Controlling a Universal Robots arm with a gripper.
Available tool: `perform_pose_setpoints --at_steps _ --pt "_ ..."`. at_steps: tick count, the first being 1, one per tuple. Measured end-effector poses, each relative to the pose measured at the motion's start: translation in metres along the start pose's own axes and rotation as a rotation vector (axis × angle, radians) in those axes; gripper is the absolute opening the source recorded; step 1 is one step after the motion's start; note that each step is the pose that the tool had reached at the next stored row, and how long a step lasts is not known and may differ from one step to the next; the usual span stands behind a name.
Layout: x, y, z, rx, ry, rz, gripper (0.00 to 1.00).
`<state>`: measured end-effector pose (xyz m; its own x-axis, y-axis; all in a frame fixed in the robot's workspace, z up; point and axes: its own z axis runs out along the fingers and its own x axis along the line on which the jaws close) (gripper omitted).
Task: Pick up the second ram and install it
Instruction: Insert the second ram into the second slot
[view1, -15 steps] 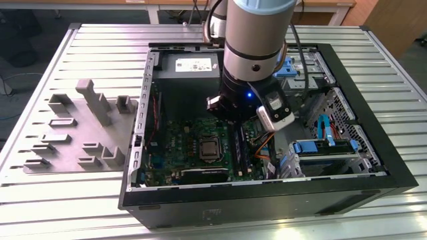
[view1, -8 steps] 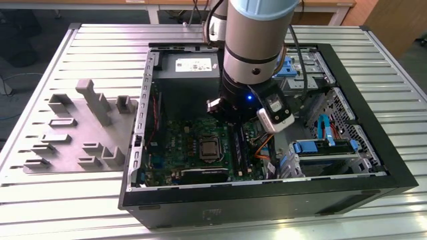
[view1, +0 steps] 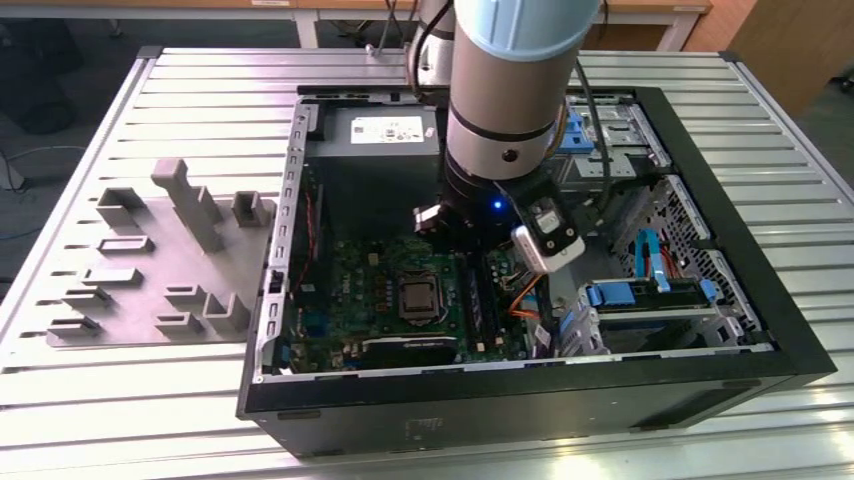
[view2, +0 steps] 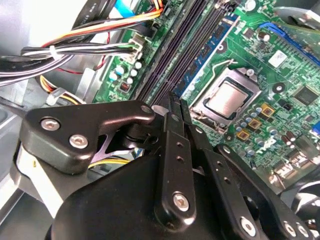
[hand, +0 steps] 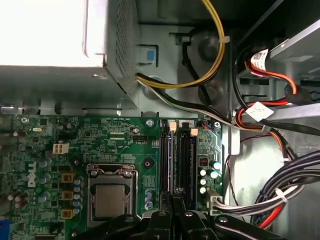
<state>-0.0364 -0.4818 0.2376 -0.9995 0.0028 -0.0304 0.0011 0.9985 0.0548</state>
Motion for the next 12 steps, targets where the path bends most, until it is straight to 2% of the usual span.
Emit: perform_pose_setpoints --at_steps 5,12 --pt "-0.0039 -0.0013 0.0043 -0.0003 0.0 0.0 0.13" --pt "-0.0041 -0.0018 0.009 -0.0022 0.0001 0.0 0.13"
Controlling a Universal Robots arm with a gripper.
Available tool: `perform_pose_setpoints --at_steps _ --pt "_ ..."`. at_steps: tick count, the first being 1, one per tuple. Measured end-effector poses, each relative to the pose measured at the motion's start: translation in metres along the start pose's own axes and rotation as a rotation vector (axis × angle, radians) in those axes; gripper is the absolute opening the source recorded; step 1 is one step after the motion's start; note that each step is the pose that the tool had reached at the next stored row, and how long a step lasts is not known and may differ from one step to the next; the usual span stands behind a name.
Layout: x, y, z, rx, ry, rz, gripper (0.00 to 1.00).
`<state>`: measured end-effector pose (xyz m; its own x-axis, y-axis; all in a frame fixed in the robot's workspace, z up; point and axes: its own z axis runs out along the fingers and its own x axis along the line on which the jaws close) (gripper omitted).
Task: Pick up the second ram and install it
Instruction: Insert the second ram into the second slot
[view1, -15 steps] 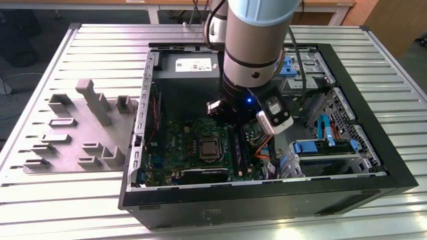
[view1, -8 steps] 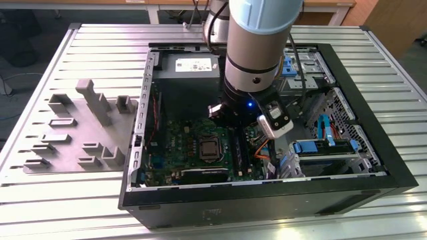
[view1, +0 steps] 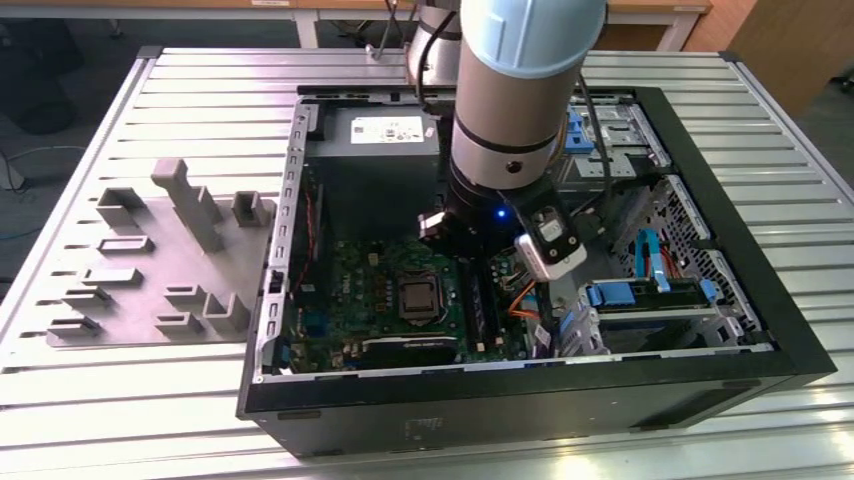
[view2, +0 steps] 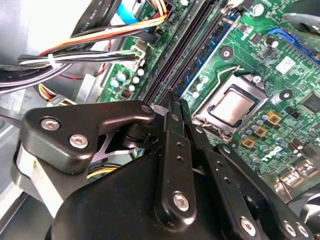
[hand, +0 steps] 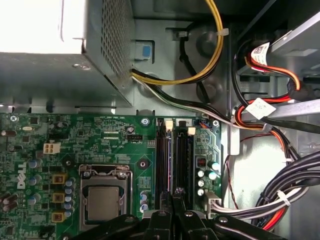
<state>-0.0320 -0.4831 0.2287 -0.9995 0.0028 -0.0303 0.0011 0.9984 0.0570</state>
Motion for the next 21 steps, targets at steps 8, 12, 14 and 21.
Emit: perform_pose_setpoints --at_steps 8,12,14,21 --pt "0.0008 -0.0003 0.0051 -0.0032 -0.0012 0.0 0.13" --pt "0.0011 -0.0011 0.0052 -0.0034 -0.0013 0.0 0.13" --pt "0.0011 -0.0021 0.0051 -0.0033 -0.0013 0.0 0.13" --pt "0.0013 -0.0039 0.0052 -0.0035 -0.0014 0.0 0.13"
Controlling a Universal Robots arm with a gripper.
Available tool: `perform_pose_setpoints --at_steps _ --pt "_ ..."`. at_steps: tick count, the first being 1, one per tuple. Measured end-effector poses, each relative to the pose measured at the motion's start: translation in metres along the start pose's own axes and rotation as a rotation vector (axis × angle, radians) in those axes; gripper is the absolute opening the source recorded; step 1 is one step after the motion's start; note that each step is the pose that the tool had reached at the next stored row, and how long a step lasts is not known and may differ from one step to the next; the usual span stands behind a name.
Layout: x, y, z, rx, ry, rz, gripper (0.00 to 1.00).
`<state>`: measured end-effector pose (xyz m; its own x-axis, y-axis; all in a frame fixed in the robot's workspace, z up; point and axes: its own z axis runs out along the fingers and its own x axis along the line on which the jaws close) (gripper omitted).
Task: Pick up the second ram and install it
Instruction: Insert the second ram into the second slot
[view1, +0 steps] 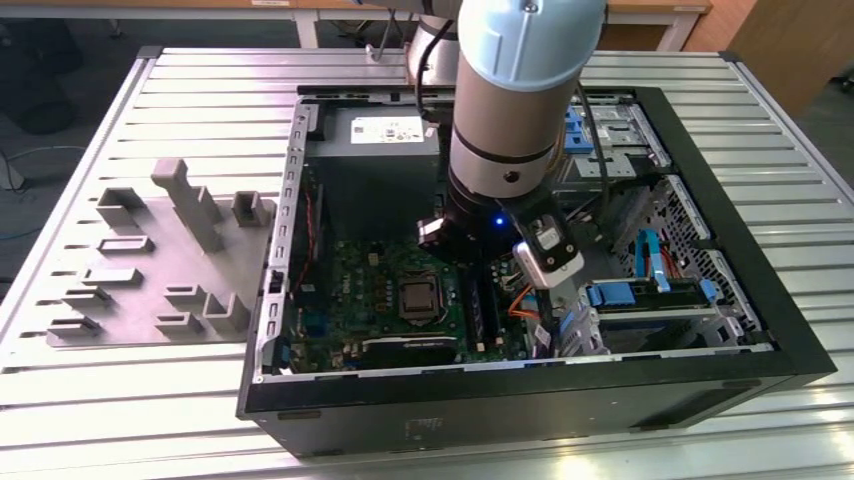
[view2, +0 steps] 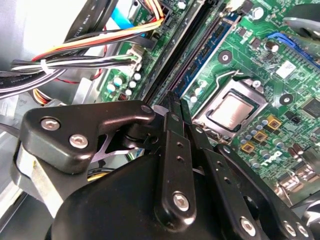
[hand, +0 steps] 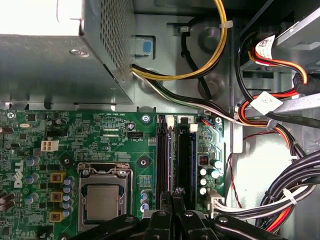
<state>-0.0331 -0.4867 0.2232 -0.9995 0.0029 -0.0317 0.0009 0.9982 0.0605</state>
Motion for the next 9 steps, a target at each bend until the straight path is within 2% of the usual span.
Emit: perform_pose_setpoints --at_steps 9 --pt "0.0 -0.0001 0.0008 0.0007 0.0 0.002 0.13"
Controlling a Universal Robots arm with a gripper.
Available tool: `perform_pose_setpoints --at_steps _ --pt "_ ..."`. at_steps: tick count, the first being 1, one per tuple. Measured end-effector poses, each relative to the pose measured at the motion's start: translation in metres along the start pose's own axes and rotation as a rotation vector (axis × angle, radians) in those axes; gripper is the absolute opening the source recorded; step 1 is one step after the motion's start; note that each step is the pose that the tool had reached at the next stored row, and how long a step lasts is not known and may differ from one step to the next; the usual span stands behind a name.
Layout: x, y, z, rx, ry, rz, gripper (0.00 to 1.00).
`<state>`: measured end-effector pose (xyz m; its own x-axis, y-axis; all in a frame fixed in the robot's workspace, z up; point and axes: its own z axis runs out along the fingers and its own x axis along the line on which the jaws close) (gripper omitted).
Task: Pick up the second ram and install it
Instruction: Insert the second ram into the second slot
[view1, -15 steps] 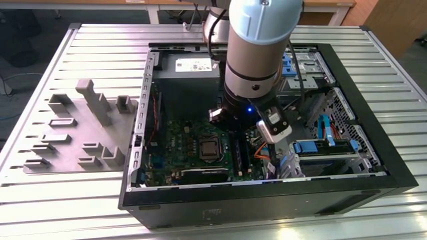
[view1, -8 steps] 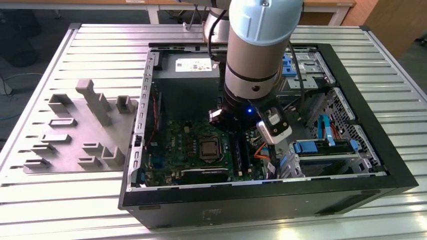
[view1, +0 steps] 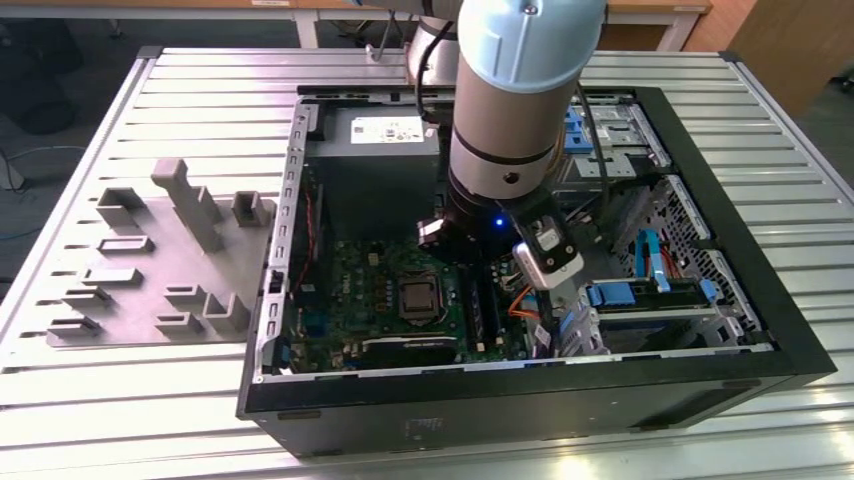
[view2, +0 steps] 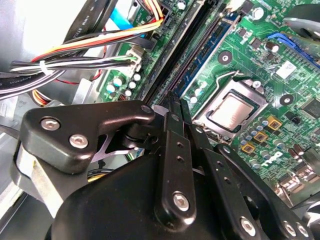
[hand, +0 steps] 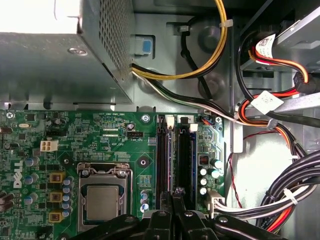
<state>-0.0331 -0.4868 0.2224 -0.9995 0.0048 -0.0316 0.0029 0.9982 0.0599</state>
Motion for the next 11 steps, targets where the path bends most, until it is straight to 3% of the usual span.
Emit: perform_pose_setpoints --at_steps 8,11 --pt "0.0 0.0 0.0001 -0.0008 0.0 0.0 0.13" --pt "0.0 0.0 0.0001 -0.0094 0.0 0.0 0.13"
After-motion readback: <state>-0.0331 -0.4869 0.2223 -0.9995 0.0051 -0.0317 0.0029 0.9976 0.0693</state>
